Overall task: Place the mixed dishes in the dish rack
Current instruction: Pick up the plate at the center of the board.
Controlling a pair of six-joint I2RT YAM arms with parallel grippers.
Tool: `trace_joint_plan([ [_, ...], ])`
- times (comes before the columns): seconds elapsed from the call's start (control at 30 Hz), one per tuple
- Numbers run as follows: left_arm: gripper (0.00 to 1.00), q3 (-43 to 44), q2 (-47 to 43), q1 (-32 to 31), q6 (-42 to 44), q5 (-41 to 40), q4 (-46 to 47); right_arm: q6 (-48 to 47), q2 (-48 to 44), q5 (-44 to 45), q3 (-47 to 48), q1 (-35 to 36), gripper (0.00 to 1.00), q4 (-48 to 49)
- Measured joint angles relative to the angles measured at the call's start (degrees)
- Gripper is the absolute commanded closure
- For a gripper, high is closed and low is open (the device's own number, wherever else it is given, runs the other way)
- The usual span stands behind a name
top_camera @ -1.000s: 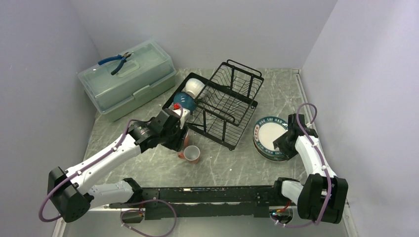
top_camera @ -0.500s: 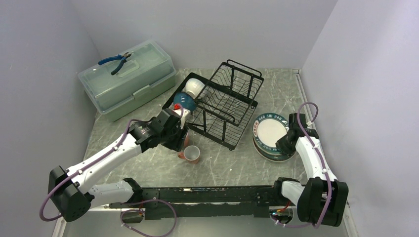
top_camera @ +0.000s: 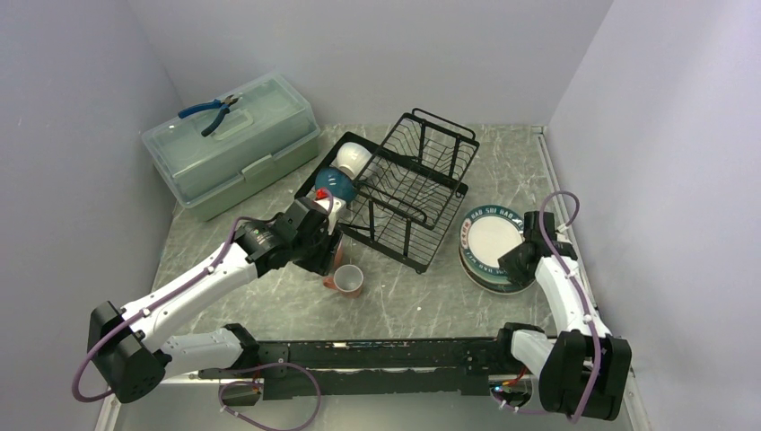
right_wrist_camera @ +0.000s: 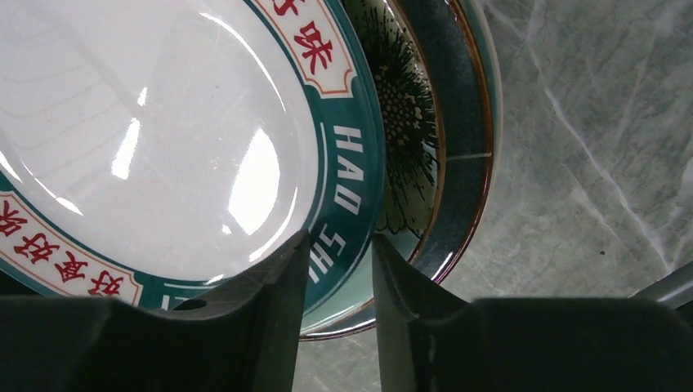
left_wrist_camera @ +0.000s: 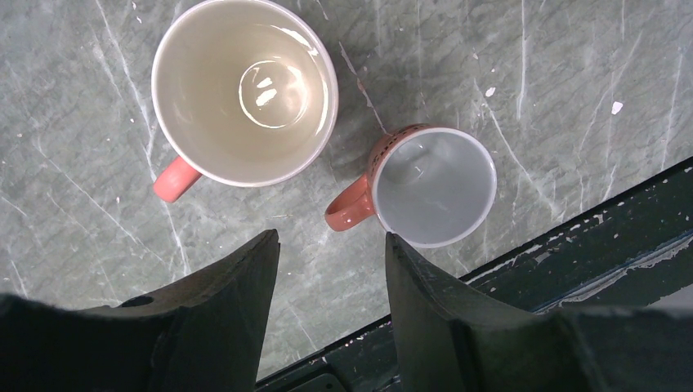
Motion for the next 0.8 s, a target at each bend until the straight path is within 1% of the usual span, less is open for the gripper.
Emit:
trace_joint_plan([
  [0.27,0.44,0.0,0.3,0.0,0.0,0.0,0.0,2.7,-2.3,-0.6,-3.5,0.0,0.6,4.5],
  [0.53,0.44,0.0,0.9,0.0,0.0,0.0,0.0,8.4,-10.5,-0.7,-9.7,0.0,0.57,10.1],
  [0.8,0.44,0.0,0.9,-0.2,0.0,0.1,0.0,13.4,-16.2,-1.1,-14.8,0.0,0.57,15.3],
])
